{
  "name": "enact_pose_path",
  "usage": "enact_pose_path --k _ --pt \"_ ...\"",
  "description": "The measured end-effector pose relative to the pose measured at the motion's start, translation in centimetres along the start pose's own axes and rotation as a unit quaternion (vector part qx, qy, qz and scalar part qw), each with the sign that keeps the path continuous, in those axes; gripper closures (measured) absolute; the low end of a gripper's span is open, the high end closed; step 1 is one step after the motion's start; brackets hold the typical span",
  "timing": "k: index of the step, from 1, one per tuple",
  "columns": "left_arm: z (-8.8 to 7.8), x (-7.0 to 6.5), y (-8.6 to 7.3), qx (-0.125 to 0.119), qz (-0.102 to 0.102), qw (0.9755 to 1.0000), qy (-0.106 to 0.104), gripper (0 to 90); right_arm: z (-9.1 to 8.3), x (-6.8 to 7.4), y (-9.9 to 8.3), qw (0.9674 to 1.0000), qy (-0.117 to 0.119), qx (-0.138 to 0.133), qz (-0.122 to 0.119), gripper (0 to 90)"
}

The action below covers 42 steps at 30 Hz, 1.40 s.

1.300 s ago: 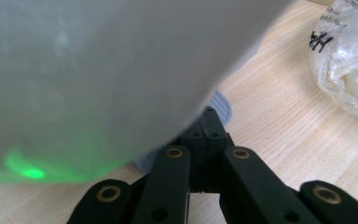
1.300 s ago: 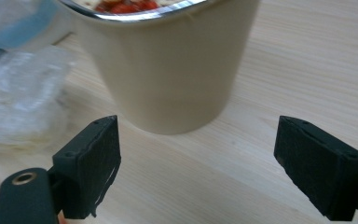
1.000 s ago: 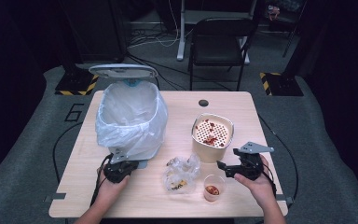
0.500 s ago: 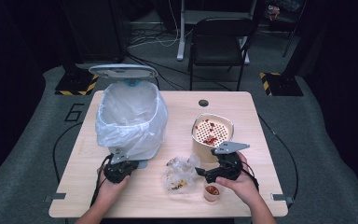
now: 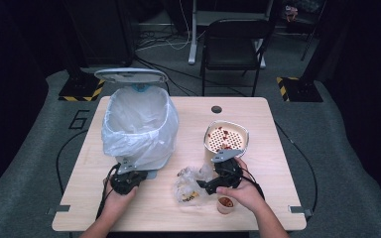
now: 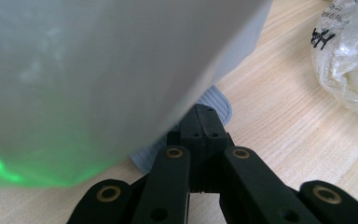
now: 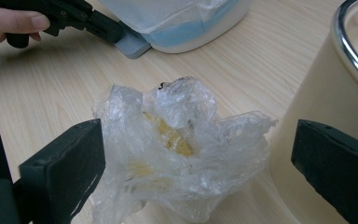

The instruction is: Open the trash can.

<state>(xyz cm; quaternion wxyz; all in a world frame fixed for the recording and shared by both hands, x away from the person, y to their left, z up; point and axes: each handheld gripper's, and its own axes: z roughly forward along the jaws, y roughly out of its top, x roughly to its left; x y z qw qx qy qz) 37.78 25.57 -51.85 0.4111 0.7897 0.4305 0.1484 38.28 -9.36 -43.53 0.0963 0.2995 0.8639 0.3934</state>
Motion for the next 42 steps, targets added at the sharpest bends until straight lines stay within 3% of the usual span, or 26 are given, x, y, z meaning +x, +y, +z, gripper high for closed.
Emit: enact_pose_path --k 2,6,9,14,17,23,24,30,35,38,39,42 --pt "0.0 0.0 0.0 0.000 0.000 1.0000 0.000 90.0 -0.1 -0.2 0.2 1.0000 0.005 -0.002 -0.002 7.9" --pt "0.0 0.0 0.0 0.000 0.000 1.0000 0.000 90.0 0.0 -0.2 0.5 1.0000 0.007 -0.003 0.001 9.2" --pt "0.0 0.0 0.0 0.001 0.001 1.0000 0.000 90.0 0.6 0.1 1.0 0.9999 0.006 0.012 -0.008 8.5" --pt "-0.1 0.1 0.0 0.007 0.014 0.9999 0.005 90.0 1.5 0.0 1.3 0.9997 0.004 0.025 -0.003 7.6" --pt "0.0 0.0 0.0 0.001 0.006 1.0000 0.001 90.0 1.8 0.0 1.2 0.9992 0.001 0.039 -0.009 9.2" --pt "0.0 0.0 0.0 0.002 0.006 1.0000 0.002 90.0 1.9 -0.1 1.2 0.9987 -0.007 0.050 -0.006 19.5" --pt "-0.1 0.1 0.0 0.008 0.013 0.9999 0.005 90.0 1.8 -0.1 1.2 0.9986 -0.005 0.052 -0.006 21.7" --pt "-0.1 0.1 0.0 0.007 0.011 0.9999 0.004 90.0 0.3 1.0 1.6 0.9997 0.023 0.006 -0.011 28.9" --pt "-0.1 -0.1 0.0 0.009 0.004 0.9999 0.010 90.0 0.9 2.2 1.6 0.9976 0.049 0.025 -0.042 35.3" --pt "-0.1 -0.1 0.0 0.008 0.004 0.9999 0.010 90.0 1.5 2.5 1.6 0.9961 0.053 0.042 -0.056 45.9" --pt "-0.1 0.1 0.0 0.008 0.014 0.9999 0.006 90.0 1.6 2.6 1.6 0.9956 0.053 0.046 -0.061 51.5" --pt "0.0 0.0 0.0 0.002 0.009 1.0000 0.002 90.0 1.8 2.5 1.6 0.9950 0.054 0.057 -0.062 60.6"
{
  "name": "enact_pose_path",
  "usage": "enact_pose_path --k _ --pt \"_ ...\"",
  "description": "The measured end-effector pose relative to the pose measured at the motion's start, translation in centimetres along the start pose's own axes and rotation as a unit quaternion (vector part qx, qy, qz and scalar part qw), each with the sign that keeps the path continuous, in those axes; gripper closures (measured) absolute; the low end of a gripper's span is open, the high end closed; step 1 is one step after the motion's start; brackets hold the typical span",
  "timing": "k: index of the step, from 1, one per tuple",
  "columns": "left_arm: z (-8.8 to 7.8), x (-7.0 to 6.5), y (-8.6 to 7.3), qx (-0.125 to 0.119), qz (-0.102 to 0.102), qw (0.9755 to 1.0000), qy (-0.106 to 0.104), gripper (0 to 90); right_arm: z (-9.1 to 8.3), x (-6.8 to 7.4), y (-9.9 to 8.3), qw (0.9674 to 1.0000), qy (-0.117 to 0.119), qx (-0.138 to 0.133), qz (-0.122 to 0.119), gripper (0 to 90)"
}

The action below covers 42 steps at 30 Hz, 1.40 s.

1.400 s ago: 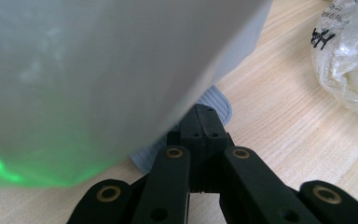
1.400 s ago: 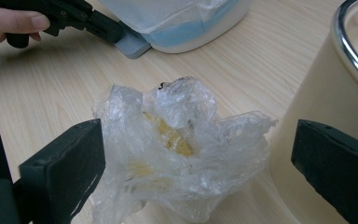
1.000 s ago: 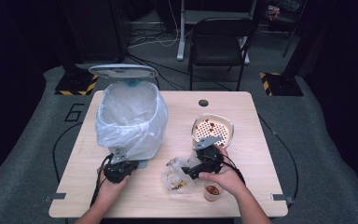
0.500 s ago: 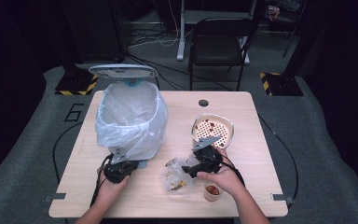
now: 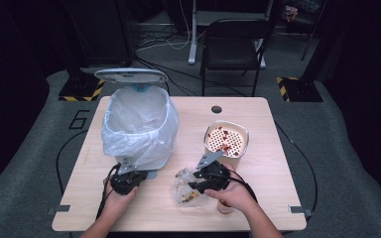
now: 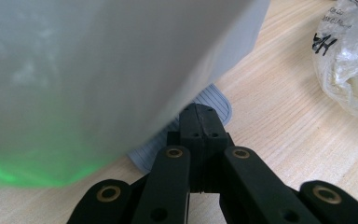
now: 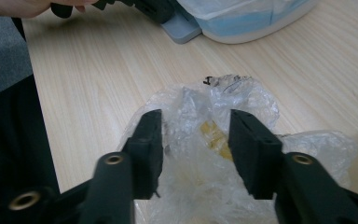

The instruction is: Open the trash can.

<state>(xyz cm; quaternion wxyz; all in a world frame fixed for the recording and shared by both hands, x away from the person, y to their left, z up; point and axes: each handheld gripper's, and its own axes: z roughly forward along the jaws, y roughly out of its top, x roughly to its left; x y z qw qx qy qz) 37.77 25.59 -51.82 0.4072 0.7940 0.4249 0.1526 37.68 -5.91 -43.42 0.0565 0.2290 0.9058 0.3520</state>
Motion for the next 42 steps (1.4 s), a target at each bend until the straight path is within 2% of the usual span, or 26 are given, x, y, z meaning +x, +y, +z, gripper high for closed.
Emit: enact_pose_path --k 3,6,8,11,14,19,28,37,42 --pt "-0.1 0.1 0.0 0.005 0.005 1.0000 0.002 90.0 0.2 -0.1 0.0 0.9999 -0.004 0.011 0.002 71.8" --pt "-0.1 0.1 0.0 0.006 0.006 1.0000 0.003 90.0 0.3 -0.2 -0.1 0.9999 0.002 0.006 0.013 84.9" --pt "-0.1 0.0 0.0 0.005 0.005 1.0000 0.004 90.0 0.2 -0.3 -0.2 0.9999 0.000 -0.001 0.011 87.4" --pt "-0.1 0.0 0.0 0.005 0.006 1.0000 0.005 90.0 -0.3 -0.4 -0.1 0.9997 0.007 -0.017 0.014 88.4" --pt "-0.1 0.0 0.0 0.005 0.006 1.0000 0.005 90.0 -1.0 -0.4 0.2 0.9985 0.013 -0.044 0.030 88.7" --pt "-0.1 0.1 0.0 0.005 0.005 1.0000 0.004 90.0 -2.4 -0.4 1.0 0.9968 0.018 -0.073 0.027 89.0" --pt "-0.1 0.1 0.0 0.005 0.005 1.0000 0.004 90.0 -3.7 0.2 3.0 0.9959 0.010 -0.090 -0.008 89.2" --pt "-0.1 0.1 0.0 0.005 0.007 1.0000 0.004 90.0 -4.3 0.5 4.7 0.9951 0.008 -0.097 -0.021 89.3" --pt "-0.1 0.0 0.0 0.005 0.005 1.0000 0.004 90.0 -3.1 0.1 4.7 0.9958 0.016 -0.088 -0.017 89.2"
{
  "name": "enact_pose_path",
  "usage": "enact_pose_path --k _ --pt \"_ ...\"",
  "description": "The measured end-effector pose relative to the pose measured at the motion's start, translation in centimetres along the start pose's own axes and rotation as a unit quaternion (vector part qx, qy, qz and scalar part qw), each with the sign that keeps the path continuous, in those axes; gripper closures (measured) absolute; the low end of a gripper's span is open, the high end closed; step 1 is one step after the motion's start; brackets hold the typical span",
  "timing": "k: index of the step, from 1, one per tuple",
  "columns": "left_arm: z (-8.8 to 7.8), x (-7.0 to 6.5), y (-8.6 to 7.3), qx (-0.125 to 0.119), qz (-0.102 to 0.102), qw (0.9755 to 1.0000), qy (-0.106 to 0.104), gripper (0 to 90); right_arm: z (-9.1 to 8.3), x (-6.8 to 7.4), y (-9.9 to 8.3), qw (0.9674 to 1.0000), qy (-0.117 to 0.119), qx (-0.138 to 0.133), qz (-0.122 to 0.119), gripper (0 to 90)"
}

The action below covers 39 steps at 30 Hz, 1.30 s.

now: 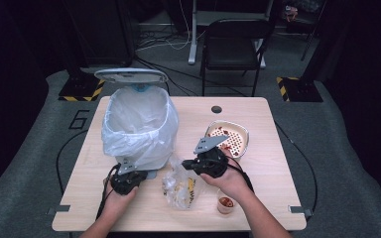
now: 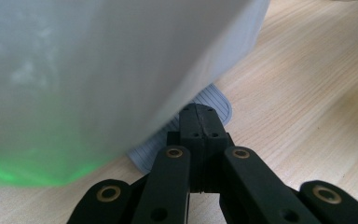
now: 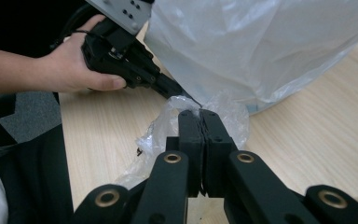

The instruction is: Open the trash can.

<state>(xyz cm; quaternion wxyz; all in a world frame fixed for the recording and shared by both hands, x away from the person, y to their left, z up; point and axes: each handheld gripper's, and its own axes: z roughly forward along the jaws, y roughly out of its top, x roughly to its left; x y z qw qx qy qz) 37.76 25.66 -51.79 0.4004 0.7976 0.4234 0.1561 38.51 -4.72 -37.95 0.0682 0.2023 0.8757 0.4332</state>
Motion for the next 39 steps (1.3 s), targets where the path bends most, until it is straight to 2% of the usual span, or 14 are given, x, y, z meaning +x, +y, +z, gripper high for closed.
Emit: enact_pose_path --k 2,6,10,13,16,19,20,24,26,27,28,31,36,39 --pt "0.0 0.0 0.0 0.000 0.000 1.0000 0.000 90.0 0.7 -0.2 -0.2 1.0000 0.002 0.005 0.004 89.2" --pt "0.0 0.0 0.0 0.000 0.000 1.0000 0.000 90.0 2.1 -0.2 -0.6 0.9996 0.017 -0.011 0.022 89.1" --pt "0.0 0.0 0.0 0.000 0.001 1.0000 0.000 90.0 3.0 0.5 -0.7 0.9992 0.020 -0.011 0.032 88.7" --pt "0.0 0.0 0.0 0.000 0.002 1.0000 0.000 90.0 4.1 1.5 -1.1 0.9983 0.010 -0.014 0.056 86.6" --pt "0.0 0.0 0.0 -0.001 0.003 1.0000 0.001 90.0 5.6 2.9 -1.8 0.9983 -0.018 0.006 0.056 79.7" --pt "0.0 0.0 0.0 0.001 0.007 1.0000 0.002 90.0 6.7 3.9 -2.3 0.9984 -0.029 0.014 0.047 71.1" --pt "0.1 -0.1 0.0 -0.005 0.000 1.0000 0.000 90.0 7.1 4.2 -2.6 0.9982 -0.032 0.020 0.046 66.1" --pt "0.0 0.1 0.0 0.000 0.008 1.0000 0.000 90.0 7.9 4.5 -3.2 0.9978 -0.025 0.017 0.058 50.7" --pt "0.0 0.0 0.0 -0.004 0.001 1.0000 -0.001 90.0 8.2 4.5 -3.4 0.9976 -0.026 0.013 0.063 43.7" --pt "0.0 0.1 0.0 -0.004 0.009 1.0000 0.001 90.0 8.4 4.7 -3.6 0.9971 -0.030 0.011 0.069 40.8" --pt "0.0 0.0 0.0 -0.005 0.002 1.0000 0.001 90.0 8.5 4.7 -3.8 0.9972 -0.032 0.009 0.067 38.4" --pt "0.0 0.0 0.0 -0.004 0.000 1.0000 0.000 90.0 9.2 5.1 -4.4 0.9962 -0.037 0.009 0.078 33.6" --pt "0.0 0.0 0.0 0.000 0.002 1.0000 -0.001 90.0 10.1 5.8 -5.3 0.9956 -0.068 0.011 0.064 27.3" --pt "0.0 0.0 0.0 -0.001 0.000 1.0000 0.000 90.0 10.6 6.0 -5.9 0.9949 -0.071 0.016 0.070 25.1"
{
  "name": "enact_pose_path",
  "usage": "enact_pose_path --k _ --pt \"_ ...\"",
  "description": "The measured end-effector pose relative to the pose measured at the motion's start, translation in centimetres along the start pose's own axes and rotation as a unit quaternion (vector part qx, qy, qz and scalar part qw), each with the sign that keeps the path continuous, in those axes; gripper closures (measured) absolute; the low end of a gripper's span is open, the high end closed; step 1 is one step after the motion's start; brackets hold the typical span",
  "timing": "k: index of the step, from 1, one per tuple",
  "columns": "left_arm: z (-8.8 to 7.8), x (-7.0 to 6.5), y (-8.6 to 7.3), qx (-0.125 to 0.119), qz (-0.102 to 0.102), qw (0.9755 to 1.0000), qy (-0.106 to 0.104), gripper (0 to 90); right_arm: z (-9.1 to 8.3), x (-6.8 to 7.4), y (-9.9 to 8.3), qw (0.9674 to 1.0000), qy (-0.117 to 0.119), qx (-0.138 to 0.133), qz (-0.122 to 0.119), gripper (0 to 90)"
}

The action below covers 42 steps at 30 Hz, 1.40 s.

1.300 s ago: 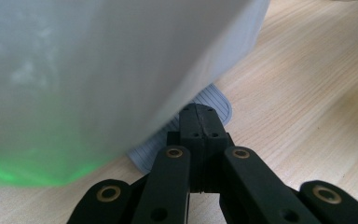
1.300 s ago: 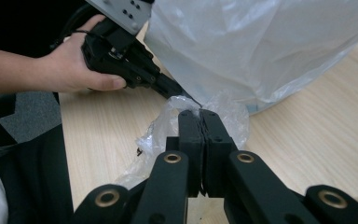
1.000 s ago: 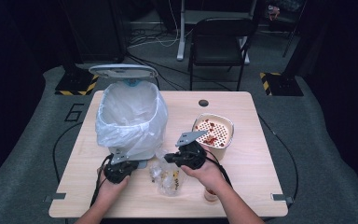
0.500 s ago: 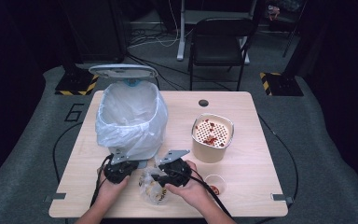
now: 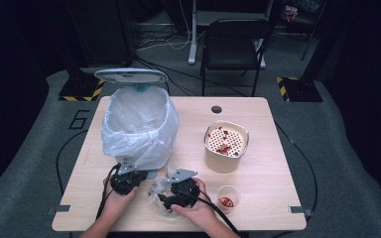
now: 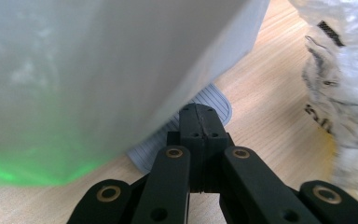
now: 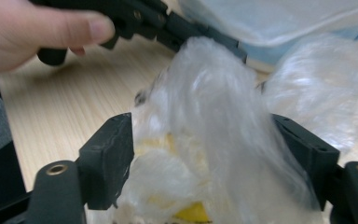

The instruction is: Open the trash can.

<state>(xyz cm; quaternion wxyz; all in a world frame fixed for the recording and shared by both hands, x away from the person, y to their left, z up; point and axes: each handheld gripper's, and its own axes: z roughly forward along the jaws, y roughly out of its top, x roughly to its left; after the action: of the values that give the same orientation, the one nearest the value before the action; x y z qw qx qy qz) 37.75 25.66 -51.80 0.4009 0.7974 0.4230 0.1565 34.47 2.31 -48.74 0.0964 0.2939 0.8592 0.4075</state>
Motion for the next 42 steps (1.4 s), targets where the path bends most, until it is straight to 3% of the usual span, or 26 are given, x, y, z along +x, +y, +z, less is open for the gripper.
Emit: enact_pose_path --k 5,11,13,16,17,23,26,31,33,37,42 --pt "0.0 0.0 0.0 -0.001 0.000 1.0000 0.000 90.0 0.9 0.2 -0.7 0.9999 -0.007 0.007 -0.013 24.5" --pt "0.0 0.0 0.0 0.000 0.000 1.0000 -0.001 90.0 1.8 0.1 -1.3 0.9996 -0.009 0.025 -0.012 24.6" --pt "0.0 0.0 0.0 -0.003 -0.001 1.0000 -0.002 90.0 2.0 0.2 -1.5 0.9993 -0.012 0.034 0.004 25.1" --pt "0.0 0.0 0.0 -0.003 -0.001 1.0000 -0.003 90.0 2.5 -0.1 -1.7 0.9990 -0.016 0.038 -0.015 27.9" --pt "0.0 0.0 0.0 -0.003 -0.001 1.0000 -0.003 90.0 2.6 0.0 -1.8 0.9991 -0.015 0.039 -0.002 28.8" --pt "0.0 0.1 0.0 -0.003 -0.002 1.0000 -0.004 90.0 2.8 -0.1 -2.0 0.9987 -0.031 0.040 -0.008 43.0" --pt "0.0 0.0 0.0 -0.003 -0.002 1.0000 -0.003 90.0 2.7 -0.1 -2.0 0.9985 -0.040 0.037 -0.010 59.0" --pt "0.0 0.0 0.0 0.000 0.000 1.0000 -0.001 90.0 2.6 -0.3 -2.1 0.9988 -0.037 0.032 -0.005 72.4" --pt "0.0 0.0 0.0 -0.001 0.000 1.0000 -0.001 90.0 2.5 -0.4 -2.0 0.9991 -0.023 0.034 0.007 77.5" --pt "0.0 0.0 0.0 -0.001 0.001 1.0000 -0.001 90.0 1.6 -0.1 -1.2 0.9994 -0.005 0.028 0.017 82.0" --pt "0.0 0.0 0.0 0.000 0.001 1.0000 -0.001 90.0 0.0 0.1 0.3 0.9999 0.001 0.012 0.005 82.8"
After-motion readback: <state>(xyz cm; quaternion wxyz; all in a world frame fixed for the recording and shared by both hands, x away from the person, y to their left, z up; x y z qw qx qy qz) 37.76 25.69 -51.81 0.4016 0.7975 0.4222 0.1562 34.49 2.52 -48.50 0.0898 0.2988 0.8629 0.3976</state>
